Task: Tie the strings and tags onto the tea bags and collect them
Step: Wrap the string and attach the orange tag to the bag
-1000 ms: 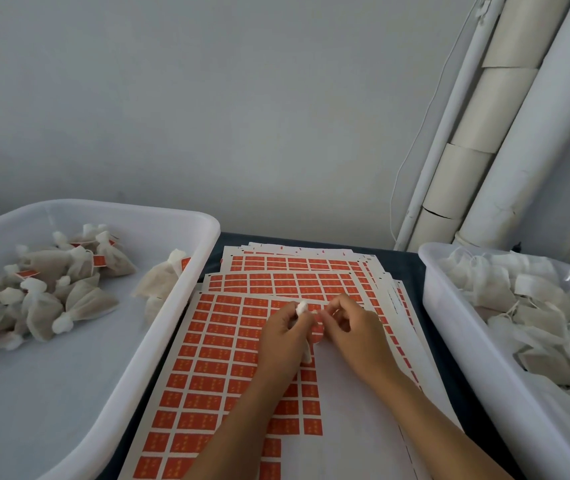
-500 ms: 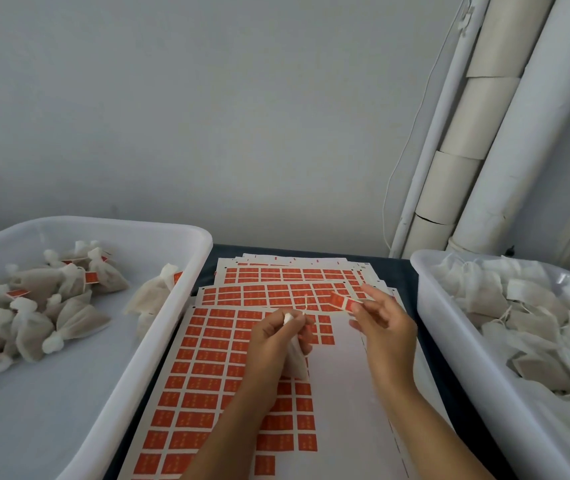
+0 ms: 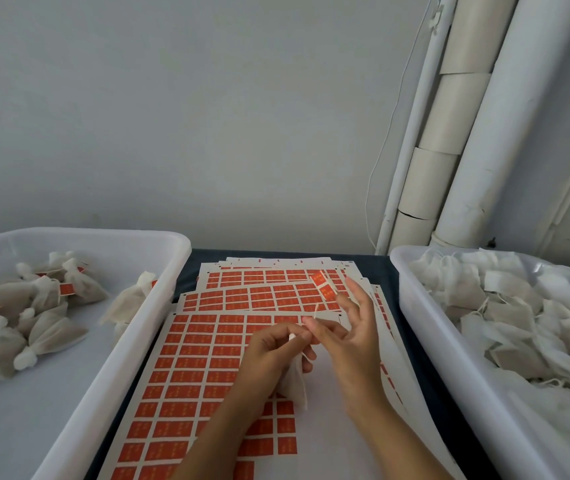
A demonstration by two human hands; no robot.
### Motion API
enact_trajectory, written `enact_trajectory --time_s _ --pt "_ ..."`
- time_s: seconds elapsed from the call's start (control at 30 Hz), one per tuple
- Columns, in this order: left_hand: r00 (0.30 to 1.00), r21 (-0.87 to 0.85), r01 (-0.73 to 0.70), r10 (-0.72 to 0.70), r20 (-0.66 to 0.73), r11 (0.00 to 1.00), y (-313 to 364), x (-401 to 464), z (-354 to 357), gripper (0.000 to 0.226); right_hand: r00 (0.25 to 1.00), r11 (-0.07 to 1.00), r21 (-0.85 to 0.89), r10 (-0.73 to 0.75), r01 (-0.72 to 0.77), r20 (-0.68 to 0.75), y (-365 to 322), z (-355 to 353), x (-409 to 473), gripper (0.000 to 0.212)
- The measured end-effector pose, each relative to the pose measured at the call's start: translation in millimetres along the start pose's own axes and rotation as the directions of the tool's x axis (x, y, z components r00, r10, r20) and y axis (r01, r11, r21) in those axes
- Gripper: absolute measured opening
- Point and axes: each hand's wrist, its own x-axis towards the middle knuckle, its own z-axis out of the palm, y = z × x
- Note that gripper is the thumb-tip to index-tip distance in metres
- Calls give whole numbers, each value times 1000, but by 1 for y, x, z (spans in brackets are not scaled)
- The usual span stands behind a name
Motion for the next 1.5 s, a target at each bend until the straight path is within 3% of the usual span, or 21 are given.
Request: enact_trajectory --time_s 0.2,0.5,0.67,1.0,1.1,1.23,1.5 --pt "999 59 10 -8 -31 998 -1 2 1 28 998 1000 -15 -28 27 -63 -2 -8 2 65" --pt "996 -12 -79 79 31 997 1 -1 -1 8 995 998 2 -60 60 -78 -5 -9 0 57" --pt "995 -28 -57 59 83 998 0 0 1 10 997 998 -10 -64 64 -53 -5 -9 1 55" --pt "998 -7 32 -32 -47 999 -1 0 1 24 985 999 9 -33 35 -167 -8 -19 -1 33" --pt "998 -5 31 -32 -62 999 0 -1 2 28 988 998 56 29 -21 -149 -7 -23 0 31" --pt "993 -13 44 -45 -106 999 0 0 3 29 991 997 9 81 -80 -104 -2 -21 -1 10" --pt "991 -19 52 -54 -126 998 1 -1 4 33 999 996 -87 12 -16 -40 -2 -21 0 28"
